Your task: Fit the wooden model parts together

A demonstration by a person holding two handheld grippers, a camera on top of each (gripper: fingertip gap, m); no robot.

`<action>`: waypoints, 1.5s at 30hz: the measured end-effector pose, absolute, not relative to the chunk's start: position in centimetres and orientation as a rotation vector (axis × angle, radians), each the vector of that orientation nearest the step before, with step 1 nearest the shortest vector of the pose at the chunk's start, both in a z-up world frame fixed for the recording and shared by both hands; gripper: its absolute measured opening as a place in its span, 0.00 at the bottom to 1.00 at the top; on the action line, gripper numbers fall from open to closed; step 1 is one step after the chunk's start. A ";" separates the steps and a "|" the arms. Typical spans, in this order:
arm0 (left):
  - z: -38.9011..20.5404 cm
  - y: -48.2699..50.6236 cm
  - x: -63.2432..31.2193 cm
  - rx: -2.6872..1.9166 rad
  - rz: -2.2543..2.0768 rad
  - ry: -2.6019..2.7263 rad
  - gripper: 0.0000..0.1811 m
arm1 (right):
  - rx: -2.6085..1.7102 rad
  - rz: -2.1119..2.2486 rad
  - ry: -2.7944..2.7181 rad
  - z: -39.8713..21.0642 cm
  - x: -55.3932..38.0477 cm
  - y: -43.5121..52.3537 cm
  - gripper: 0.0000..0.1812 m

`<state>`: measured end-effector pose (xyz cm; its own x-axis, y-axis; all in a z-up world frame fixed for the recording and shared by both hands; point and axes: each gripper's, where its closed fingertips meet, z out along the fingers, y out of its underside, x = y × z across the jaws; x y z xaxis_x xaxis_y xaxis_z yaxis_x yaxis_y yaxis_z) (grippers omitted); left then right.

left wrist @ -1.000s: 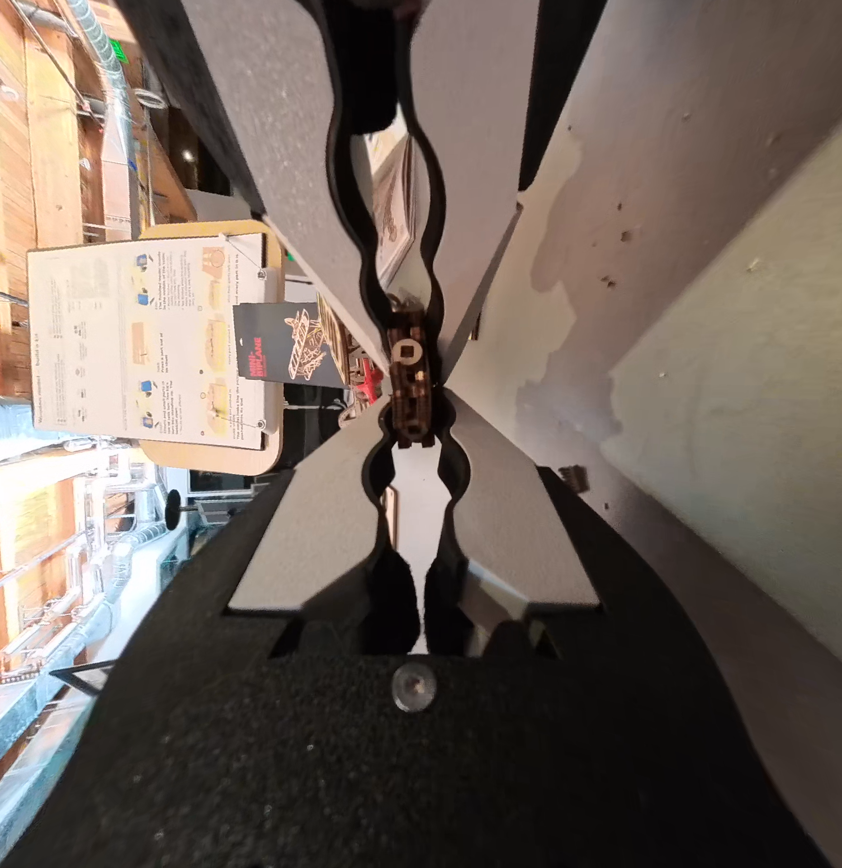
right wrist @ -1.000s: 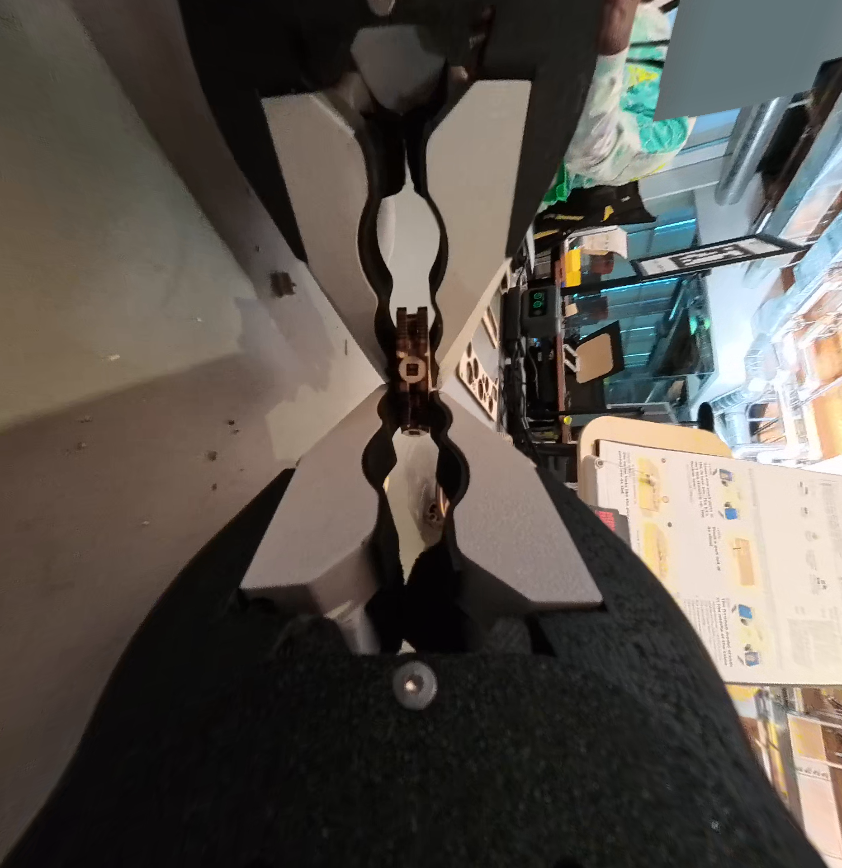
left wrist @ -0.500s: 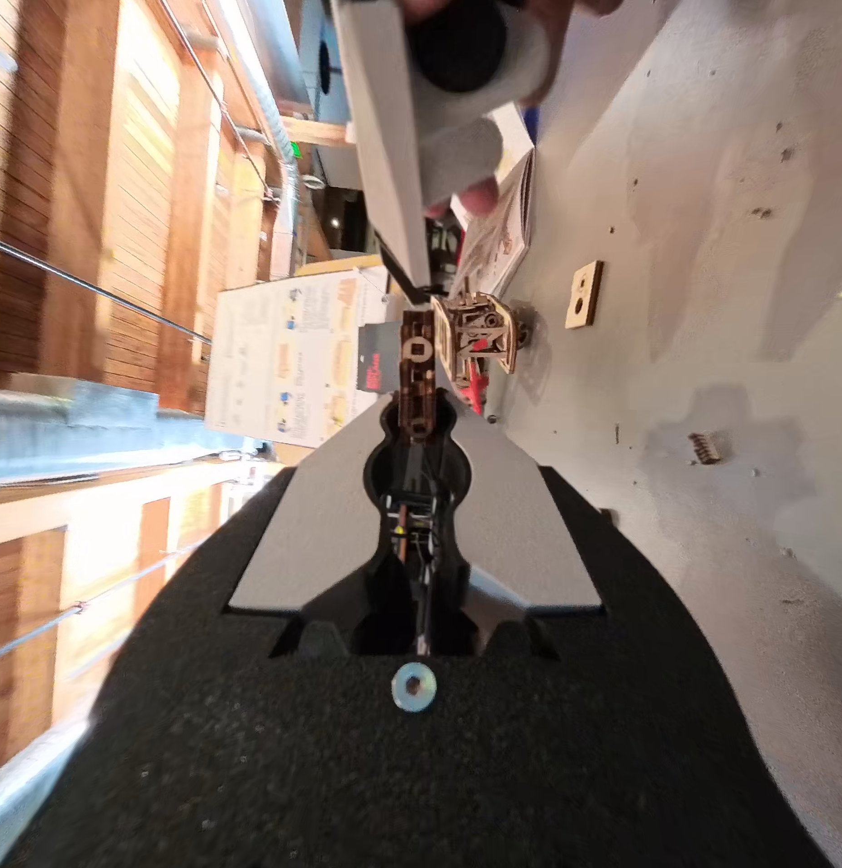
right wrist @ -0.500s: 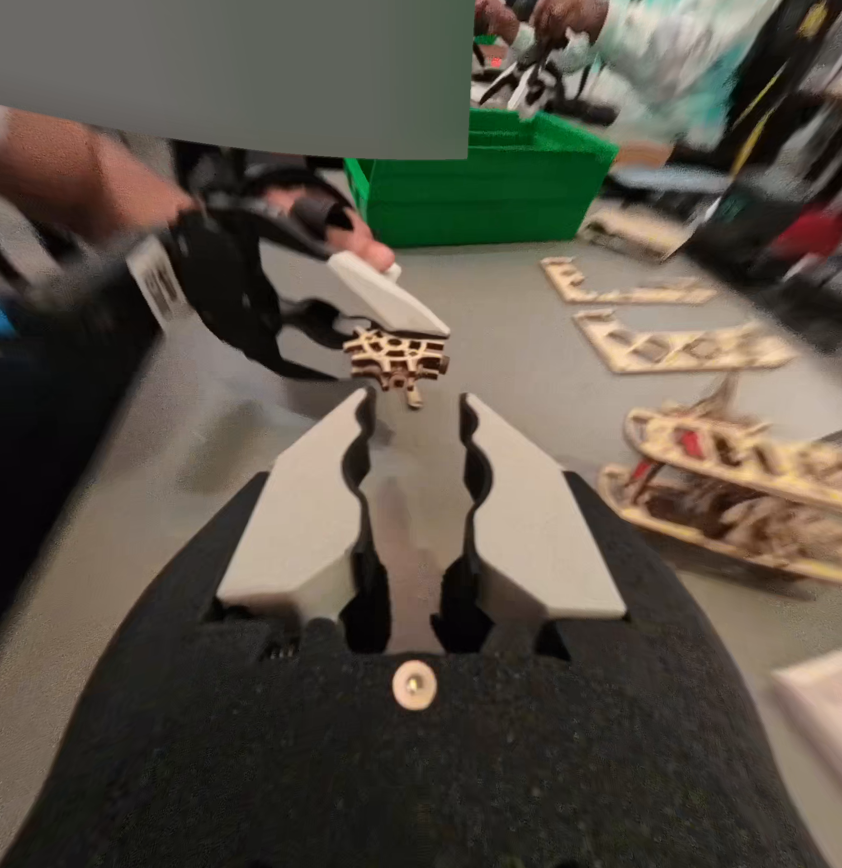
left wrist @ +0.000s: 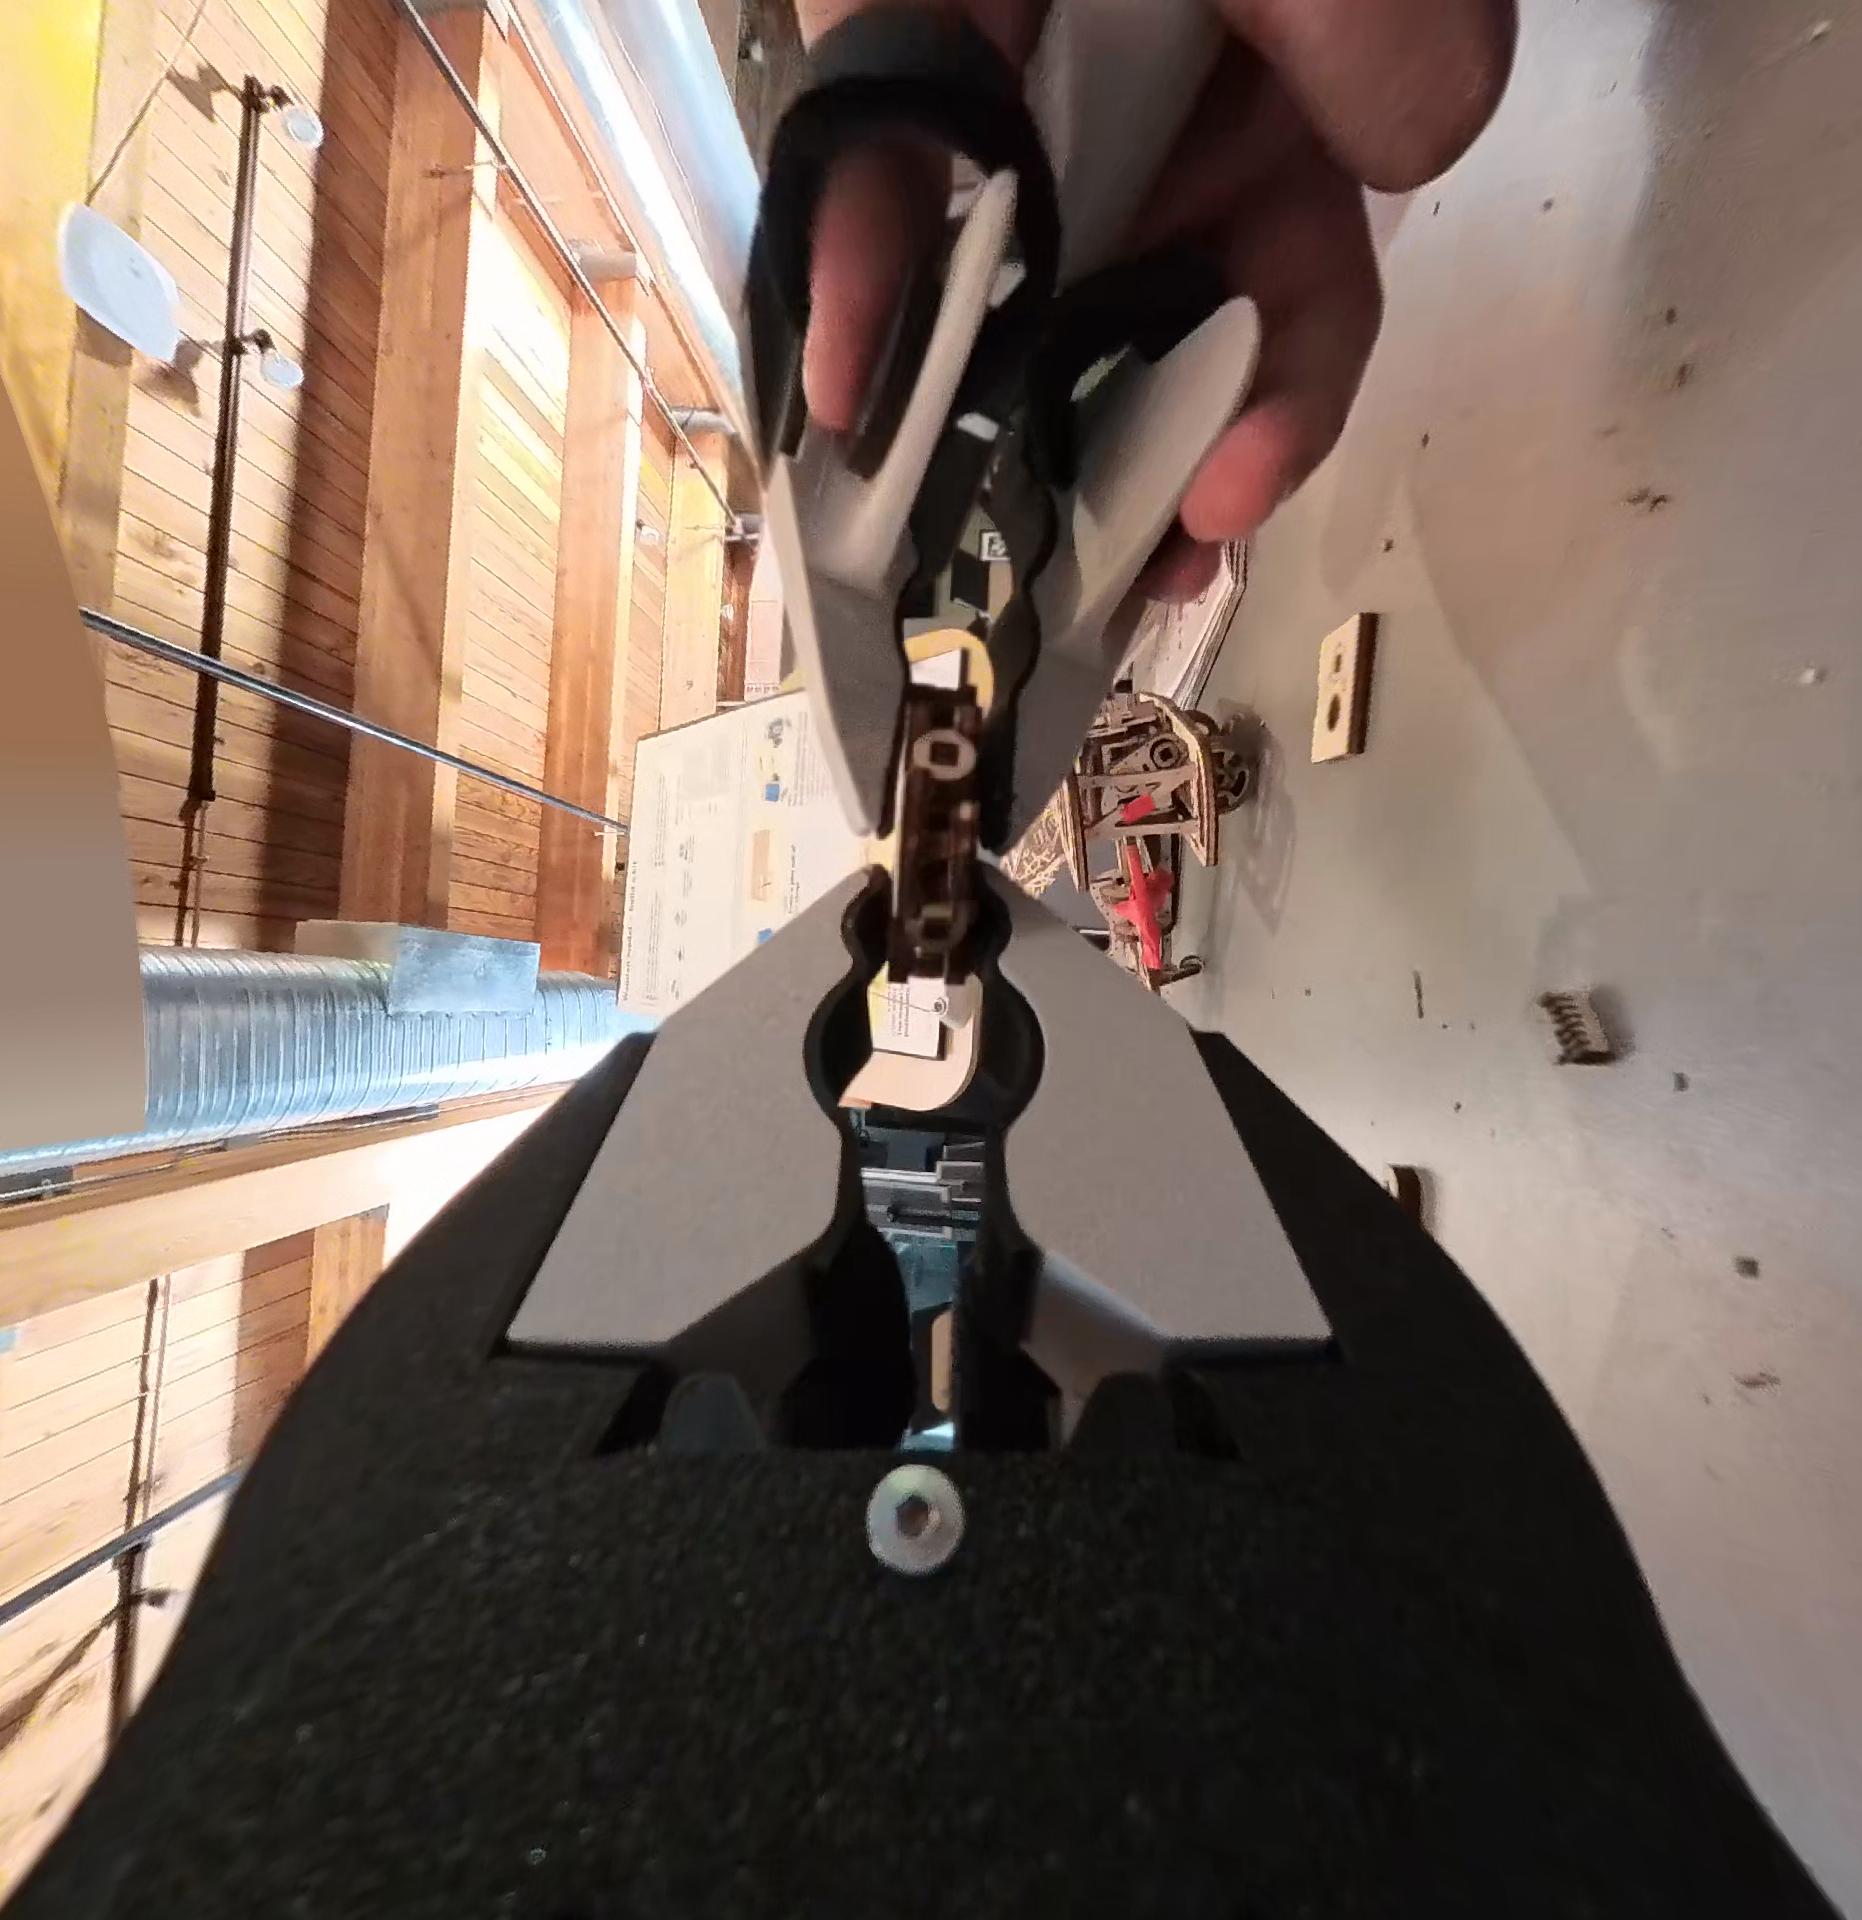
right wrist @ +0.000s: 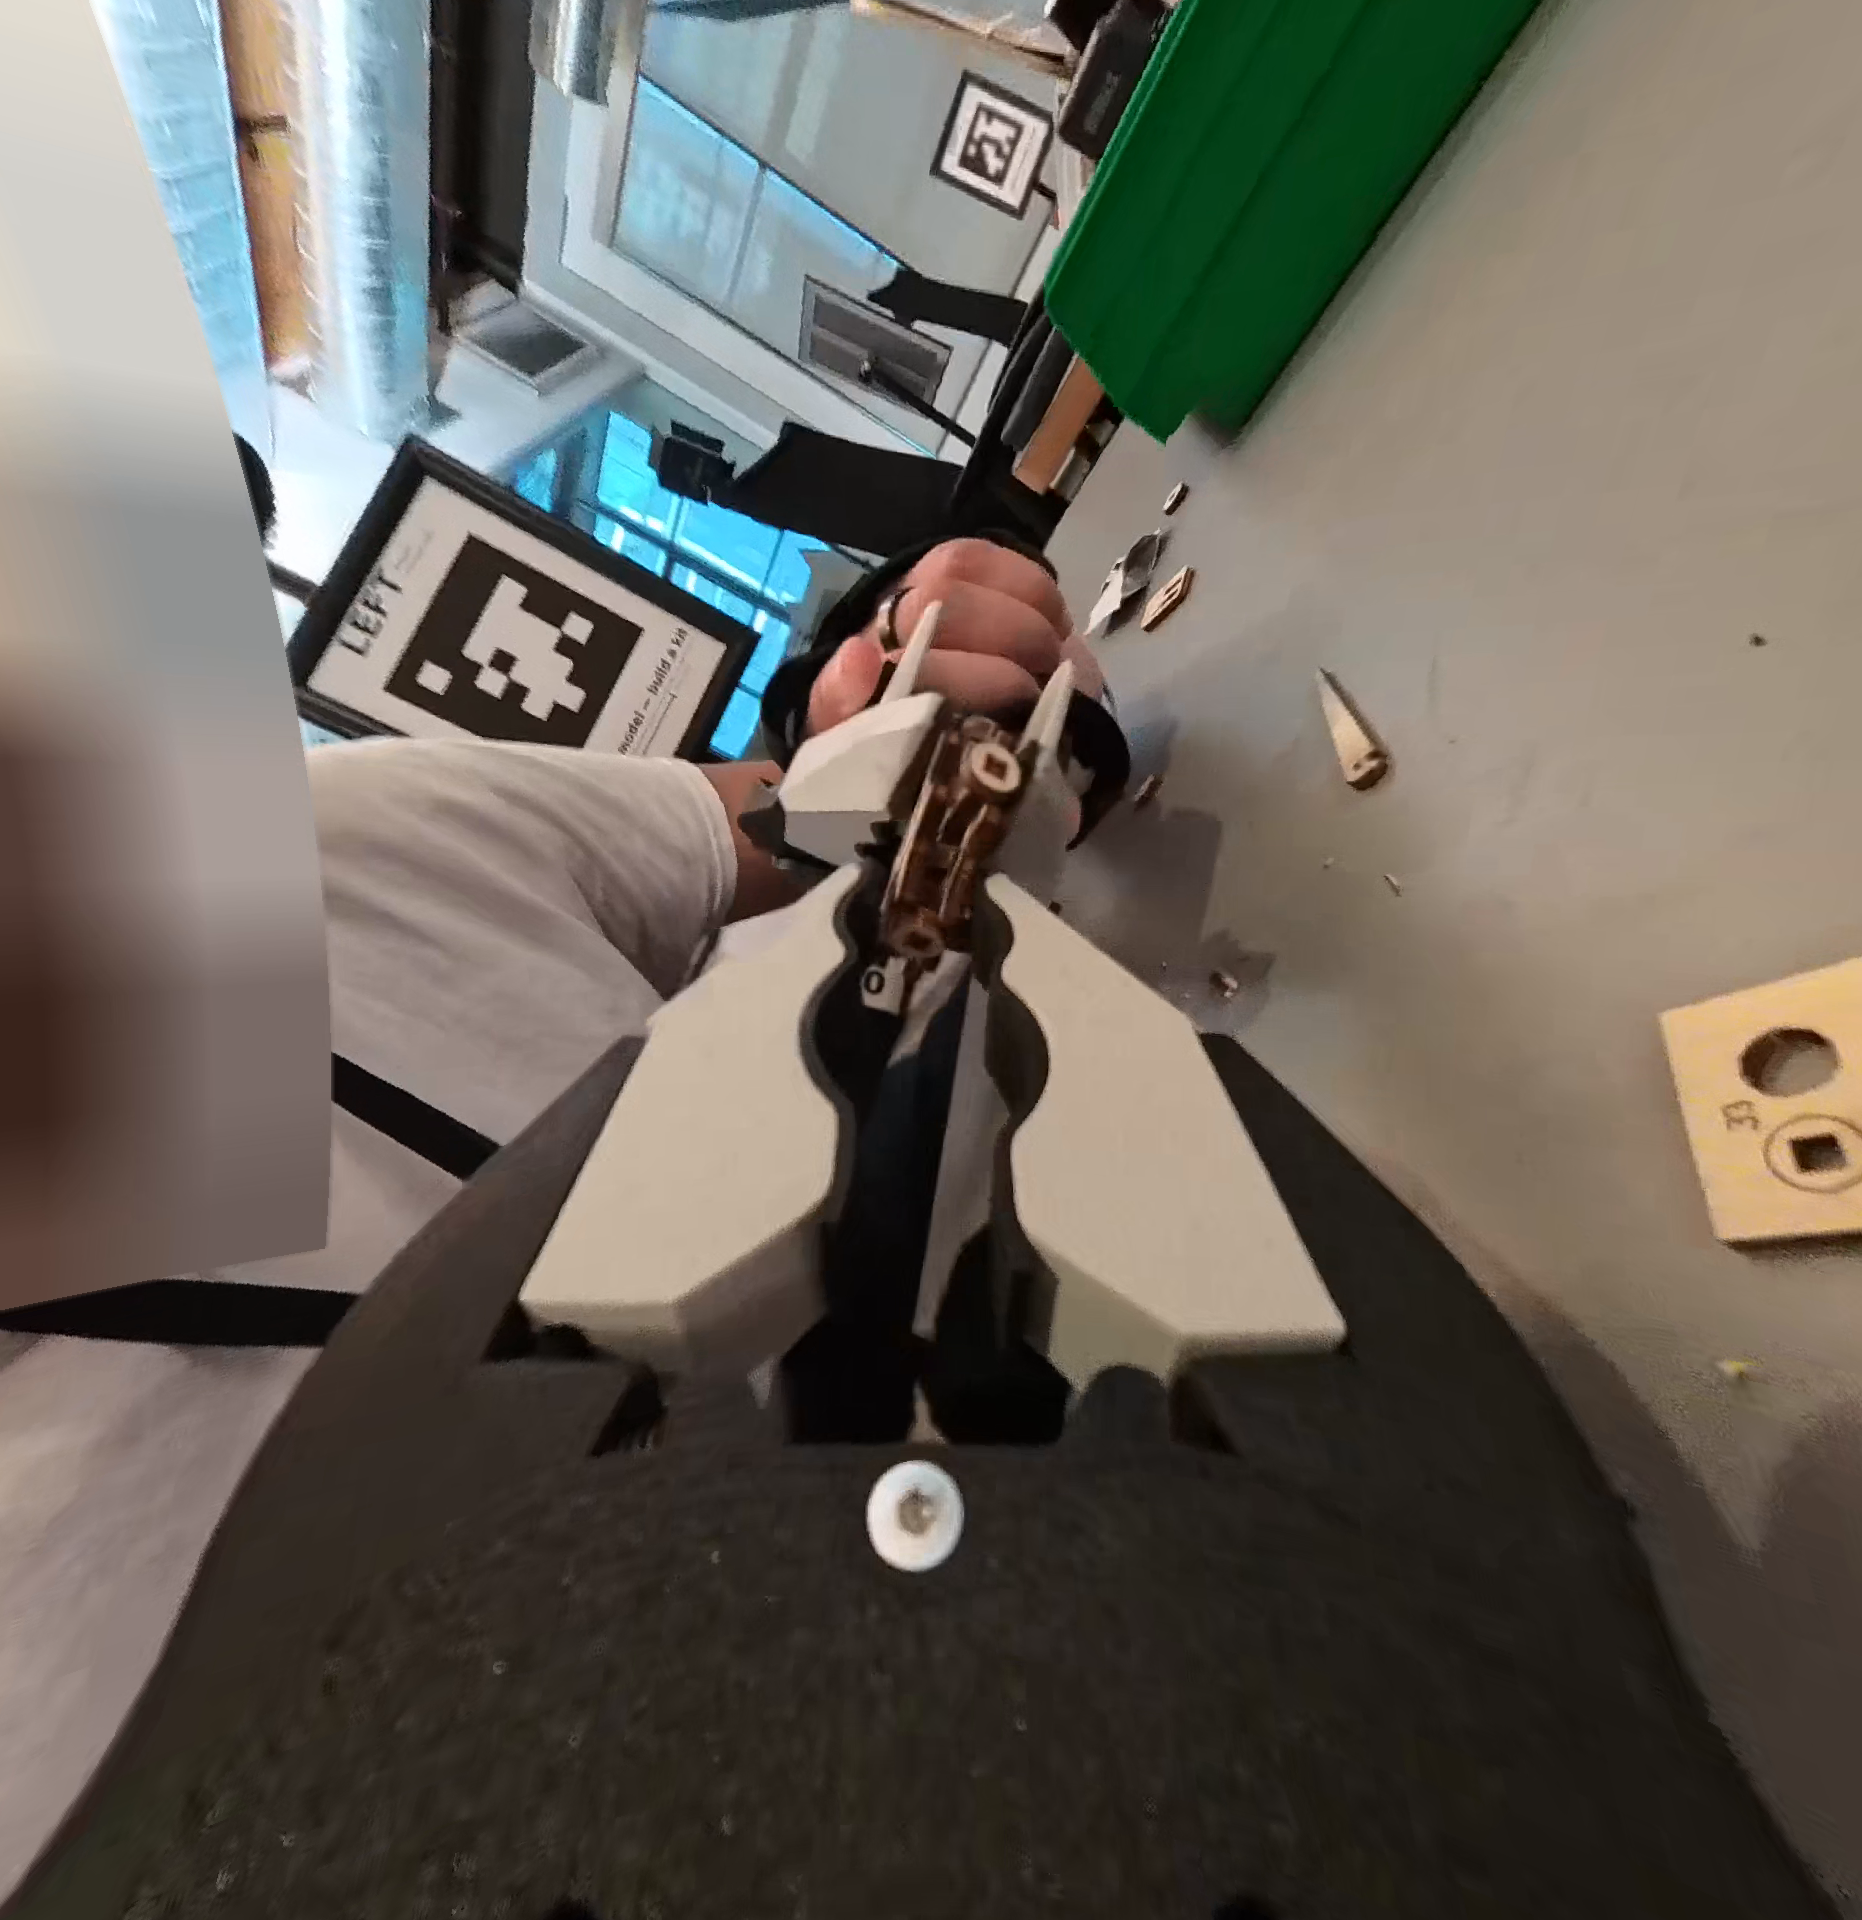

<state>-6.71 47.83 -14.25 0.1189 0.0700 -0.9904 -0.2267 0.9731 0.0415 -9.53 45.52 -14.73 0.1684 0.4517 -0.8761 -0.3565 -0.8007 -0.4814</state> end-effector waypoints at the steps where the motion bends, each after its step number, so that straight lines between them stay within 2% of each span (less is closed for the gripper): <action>1: -14.4 47.8 -6.7 -0.140 0.204 1.449 0.07 | -1.839 1.721 -0.069 -14.9 -9.4 45.6 0.07; 5: -15.2 48.9 -6.7 -0.320 0.074 1.546 0.17 | -1.857 1.667 -0.011 -15.5 -7.7 46.2 0.05; 9: -17.0 50.7 -7.1 -0.632 -0.185 1.683 0.18 | -1.885 1.625 0.029 -16.0 -6.2 46.5 0.04; 13: -17.3 49.5 -6.7 -1.088 -0.866 1.800 0.17 | -1.948 1.601 0.033 -17.0 -6.1 46.5 0.05; 16: -14.8 47.7 -6.6 -1.293 -1.506 1.792 0.19 | -1.992 1.530 -0.019 -17.5 -6.2 46.5 0.05; 18: -15.0 47.3 -6.4 -1.379 -1.694 1.845 0.24 | -2.008 1.465 -0.095 -17.6 -6.5 46.4 0.05; 23: -16.5 47.0 -5.5 -1.483 -1.824 1.919 0.22 | -1.983 1.326 -0.204 -17.1 -6.6 46.7 0.05; 27: -16.3 47.0 -5.6 -1.471 -1.909 1.902 0.07 | -1.981 1.277 -0.255 -17.3 -6.5 46.8 0.05; 33: -16.1 47.0 -6.2 -1.385 -1.853 1.928 0.06 | -1.930 1.161 -0.346 -17.1 -6.7 47.0 0.07; 35: -16.1 46.9 -6.4 -1.383 -1.854 1.932 0.06 | -1.876 1.141 -0.340 -16.3 -6.6 47.3 0.10; 37: -15.9 46.9 -6.5 -1.365 -1.860 1.923 0.06 | -1.867 1.132 -0.350 -16.1 -6.7 47.4 0.06; 45: -15.8 46.6 -6.9 -1.289 -1.798 1.940 0.06 | -1.831 1.011 -0.463 -16.1 -7.1 47.1 0.06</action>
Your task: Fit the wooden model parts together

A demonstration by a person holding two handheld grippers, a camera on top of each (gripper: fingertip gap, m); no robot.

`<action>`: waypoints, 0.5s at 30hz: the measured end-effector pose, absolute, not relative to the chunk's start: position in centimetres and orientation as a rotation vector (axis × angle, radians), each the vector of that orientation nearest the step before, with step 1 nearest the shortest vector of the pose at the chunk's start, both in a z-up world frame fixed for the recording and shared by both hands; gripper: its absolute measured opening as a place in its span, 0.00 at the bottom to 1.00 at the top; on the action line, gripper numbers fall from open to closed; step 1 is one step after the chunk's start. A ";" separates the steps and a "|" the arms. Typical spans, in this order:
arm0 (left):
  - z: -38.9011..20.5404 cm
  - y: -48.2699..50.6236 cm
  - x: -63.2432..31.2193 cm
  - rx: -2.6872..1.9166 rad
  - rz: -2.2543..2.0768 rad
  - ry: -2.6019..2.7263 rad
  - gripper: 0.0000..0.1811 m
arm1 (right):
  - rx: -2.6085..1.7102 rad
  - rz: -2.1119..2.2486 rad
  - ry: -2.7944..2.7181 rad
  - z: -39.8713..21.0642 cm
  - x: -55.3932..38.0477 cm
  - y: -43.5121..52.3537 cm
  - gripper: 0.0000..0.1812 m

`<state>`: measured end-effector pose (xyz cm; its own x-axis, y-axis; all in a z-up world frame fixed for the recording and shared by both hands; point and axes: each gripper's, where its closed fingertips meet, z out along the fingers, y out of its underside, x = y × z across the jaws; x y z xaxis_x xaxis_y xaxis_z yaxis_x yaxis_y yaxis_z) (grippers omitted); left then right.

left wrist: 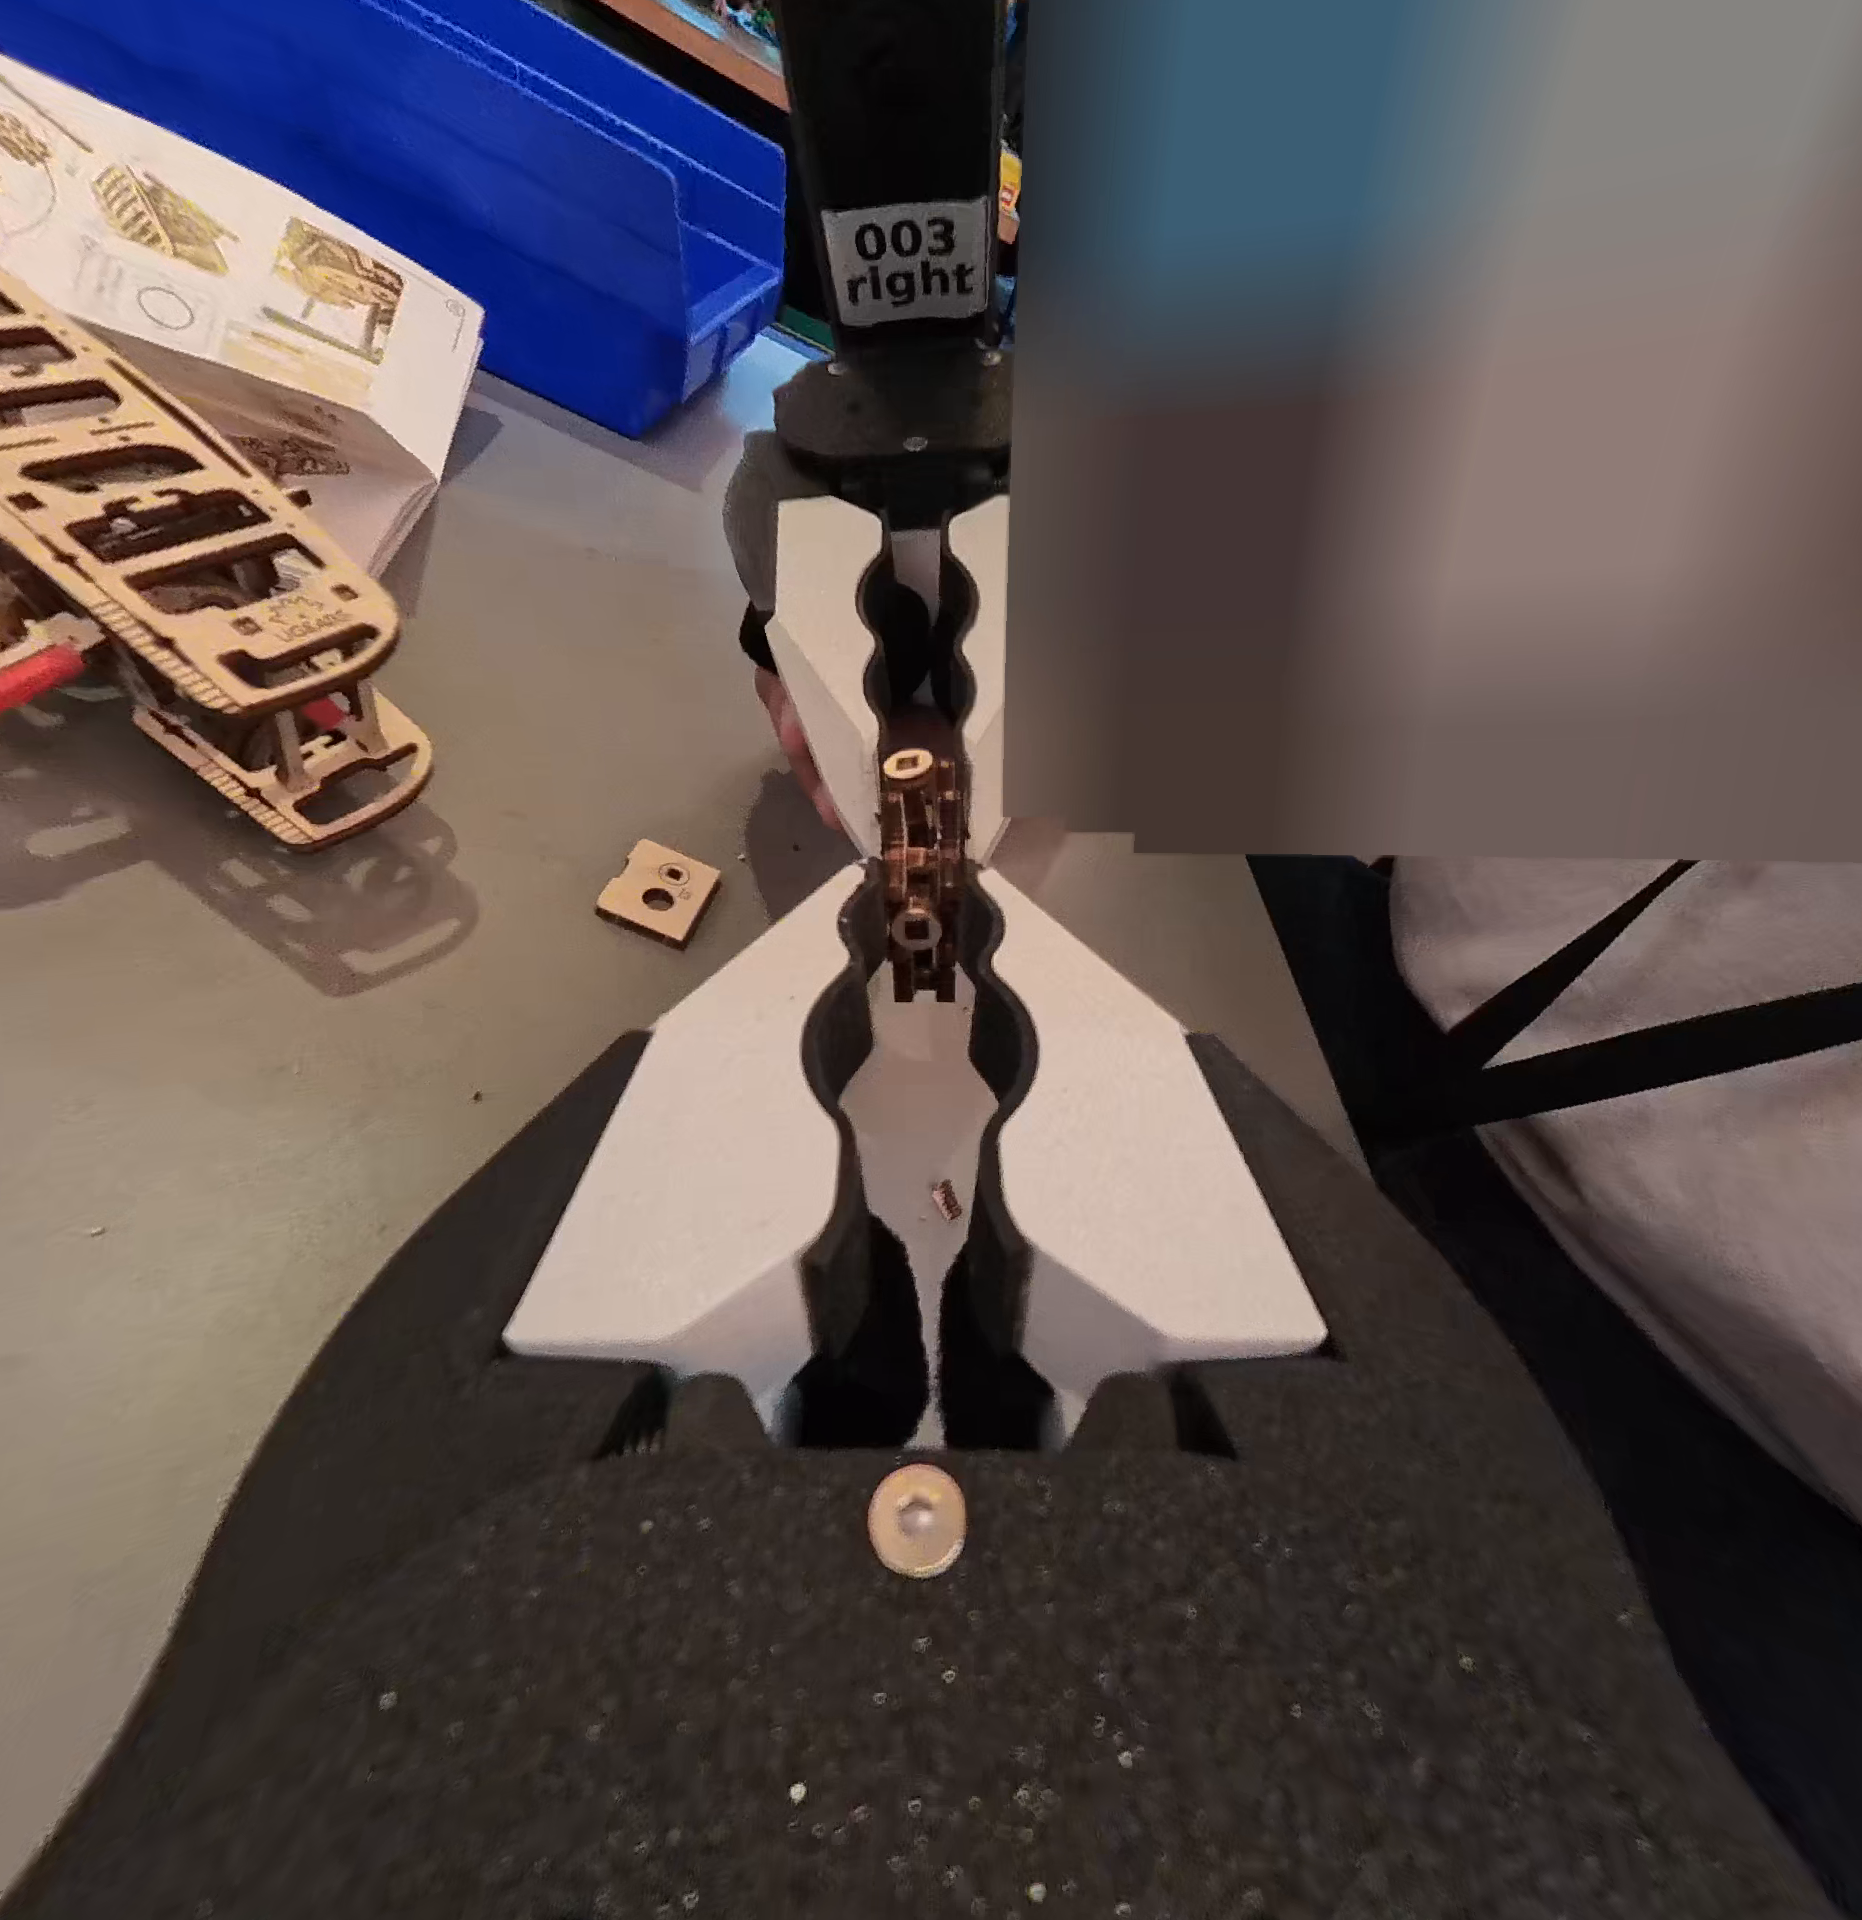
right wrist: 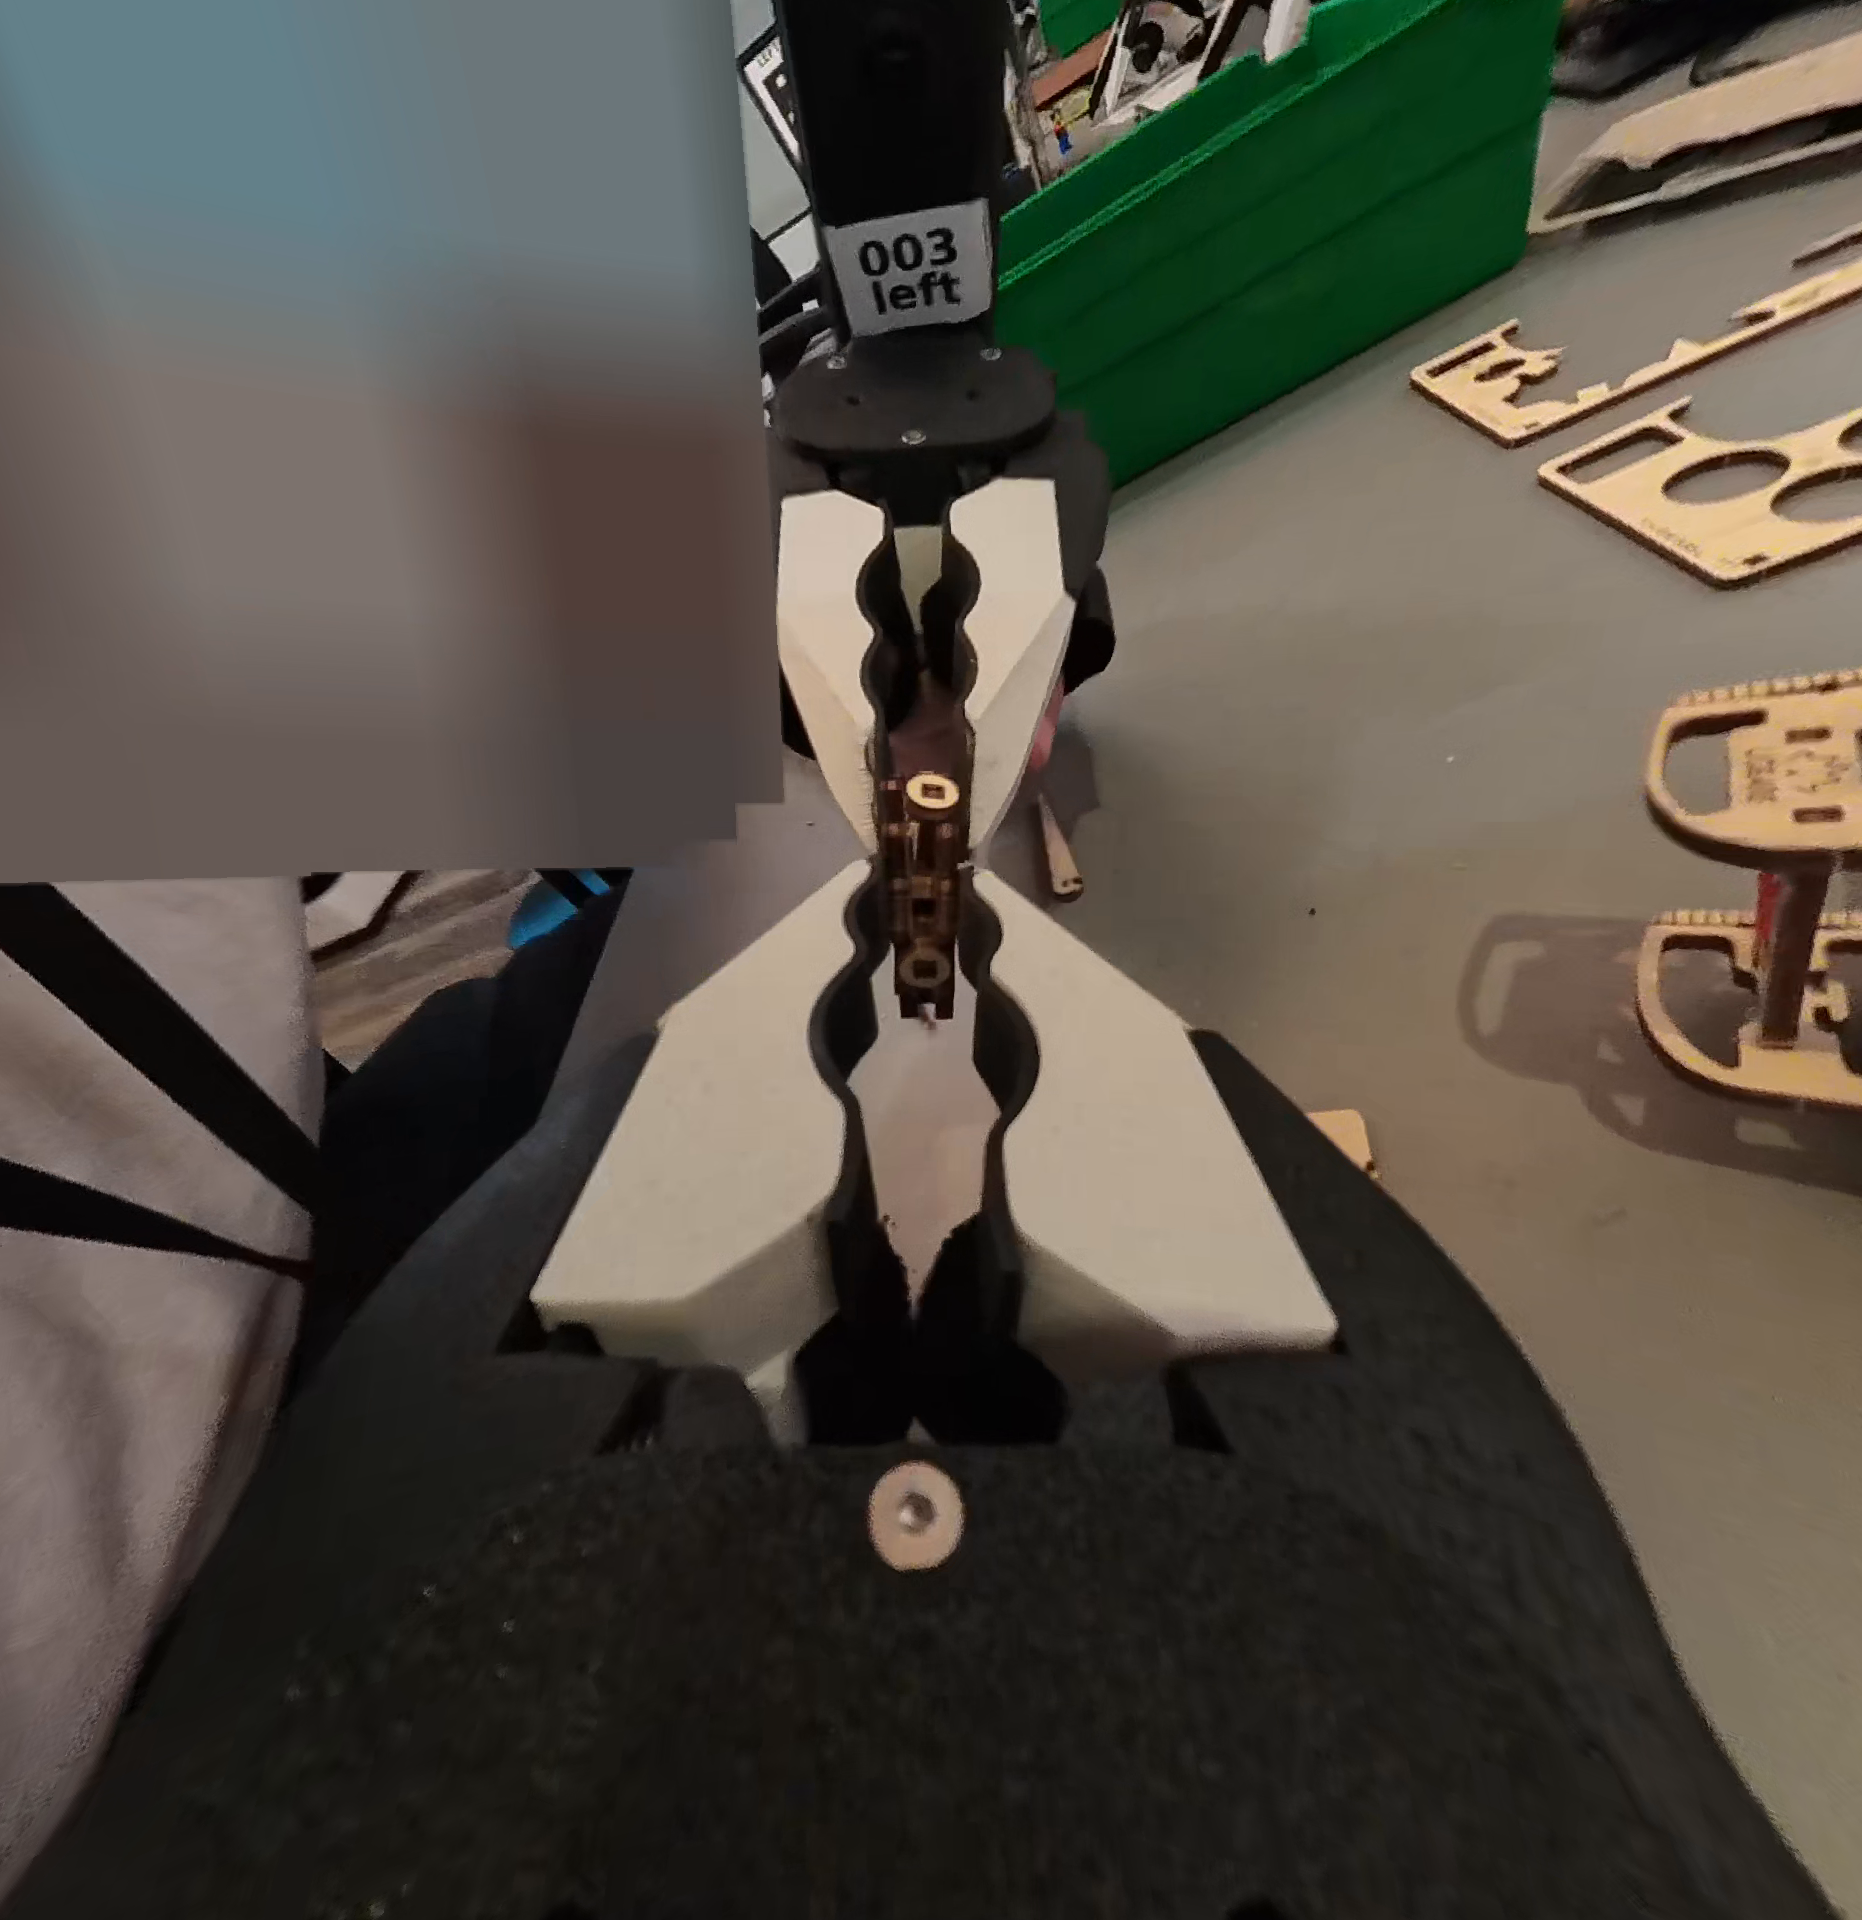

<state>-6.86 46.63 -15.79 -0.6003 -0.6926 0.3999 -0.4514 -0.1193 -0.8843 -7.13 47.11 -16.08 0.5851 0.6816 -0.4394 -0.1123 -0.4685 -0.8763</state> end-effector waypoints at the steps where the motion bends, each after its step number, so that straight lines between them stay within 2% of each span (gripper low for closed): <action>1: -15.8 46.6 -6.9 -1.269 -1.774 1.950 0.06 | -1.830 0.983 -0.485 -16.2 -7.1 47.1 0.06; 12: -16.0 46.2 -7.0 -1.253 -1.688 1.993 0.06 | -1.831 0.990 -0.489 -16.2 -7.2 46.7 0.06; 15: -16.7 46.3 -7.1 -1.273 -1.671 2.019 0.06 | -1.822 0.968 -0.477 -16.1 -7.1 47.0 0.10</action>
<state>-7.12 46.28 -16.73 -0.5972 -0.7274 0.3380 -0.4679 -0.0264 -0.8834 -7.06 47.04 -16.05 0.6051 0.6854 -0.4052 -0.0959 -0.4425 -0.8916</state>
